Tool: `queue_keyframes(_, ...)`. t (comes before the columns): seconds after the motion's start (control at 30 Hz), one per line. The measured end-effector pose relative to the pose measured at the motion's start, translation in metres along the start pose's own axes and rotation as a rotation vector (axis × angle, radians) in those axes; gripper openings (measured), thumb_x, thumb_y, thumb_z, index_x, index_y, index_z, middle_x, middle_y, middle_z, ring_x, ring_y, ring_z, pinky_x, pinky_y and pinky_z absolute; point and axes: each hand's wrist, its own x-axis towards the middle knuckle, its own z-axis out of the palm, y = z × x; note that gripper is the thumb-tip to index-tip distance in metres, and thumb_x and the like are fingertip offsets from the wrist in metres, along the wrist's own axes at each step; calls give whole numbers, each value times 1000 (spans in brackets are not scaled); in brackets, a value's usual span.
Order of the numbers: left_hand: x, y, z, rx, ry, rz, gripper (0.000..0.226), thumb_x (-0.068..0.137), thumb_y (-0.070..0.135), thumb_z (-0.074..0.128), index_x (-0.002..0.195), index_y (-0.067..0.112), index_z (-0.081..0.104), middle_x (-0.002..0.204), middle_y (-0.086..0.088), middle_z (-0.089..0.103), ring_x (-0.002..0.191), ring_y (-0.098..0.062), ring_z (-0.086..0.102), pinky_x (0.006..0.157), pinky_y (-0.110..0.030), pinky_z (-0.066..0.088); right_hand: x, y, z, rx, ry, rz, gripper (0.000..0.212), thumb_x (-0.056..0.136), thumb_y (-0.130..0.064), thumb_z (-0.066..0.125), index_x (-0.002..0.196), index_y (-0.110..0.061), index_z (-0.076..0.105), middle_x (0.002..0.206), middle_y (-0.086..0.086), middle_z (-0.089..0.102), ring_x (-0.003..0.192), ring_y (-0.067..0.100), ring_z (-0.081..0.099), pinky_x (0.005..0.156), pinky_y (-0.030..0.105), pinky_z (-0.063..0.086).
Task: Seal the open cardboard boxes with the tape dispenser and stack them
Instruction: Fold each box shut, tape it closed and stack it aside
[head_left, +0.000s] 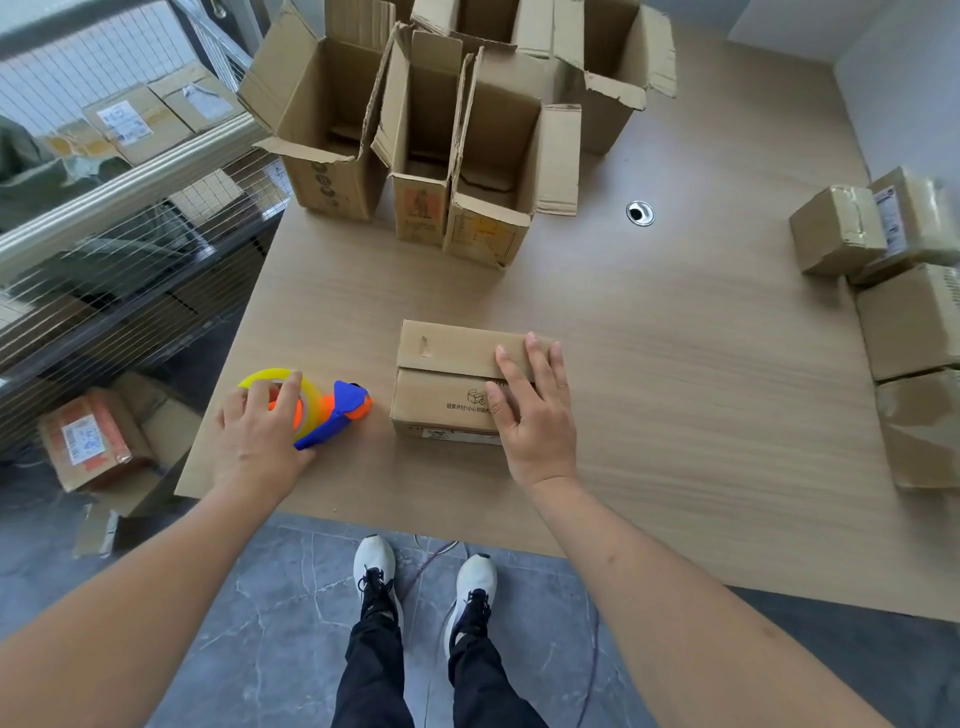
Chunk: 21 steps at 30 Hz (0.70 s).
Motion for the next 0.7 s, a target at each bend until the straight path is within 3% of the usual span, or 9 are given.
queue_keyframes(0.1, -3, -3, 13, 20, 33, 57, 116, 58, 30, 98, 157, 16, 39, 122, -20, 56, 113, -46, 51, 99, -57, 41, -1, -1, -1, -14, -7, 7, 44, 102, -34, 60, 145, -25, 56, 164, 4, 32, 156, 28, 15, 121, 27, 18)
queue_keyframes(0.37, 0, -3, 11, 18, 14, 140, 106, 71, 33, 89, 158, 43, 31, 115, -16, 53, 109, -40, 53, 95, -53, 42, -1, -1, -3, -14, -49, 20, 46, 104, -36, 57, 148, -28, 52, 166, 1, 28, 157, 25, 9, 121, 23, 11)
queue_keyframes(0.5, -5, 5, -3, -183, 41, 70, 103, 78, 35, 83, 160, 46, 22, 121, -16, 50, 106, -41, 52, 92, -52, 43, 2, 1, -6, 3, -92, 35, 46, 104, -41, 55, 149, -31, 52, 167, -3, 26, 158, 22, 8, 121, 28, 16)
queue_keyframes(0.6, -8, 8, -20, -397, 113, 45, 108, 77, 35, 86, 160, 46, 17, 114, -5, 47, 94, -27, 52, 83, -42, 47, 5, 6, -12, -15, -154, 39, 46, 105, -45, 50, 150, -37, 48, 168, -9, 22, 157, 16, 6, 116, 29, 26)
queue_keyframes(0.7, -9, 13, -46, -445, 147, 151, 111, 76, 38, 87, 160, 47, 16, 108, 9, 39, 84, -15, 47, 78, -39, 47, 9, 13, -20, -31, -249, 14, 45, 109, -36, 40, 154, -42, 38, 169, -14, 12, 157, 14, 0, 118, 35, 29)
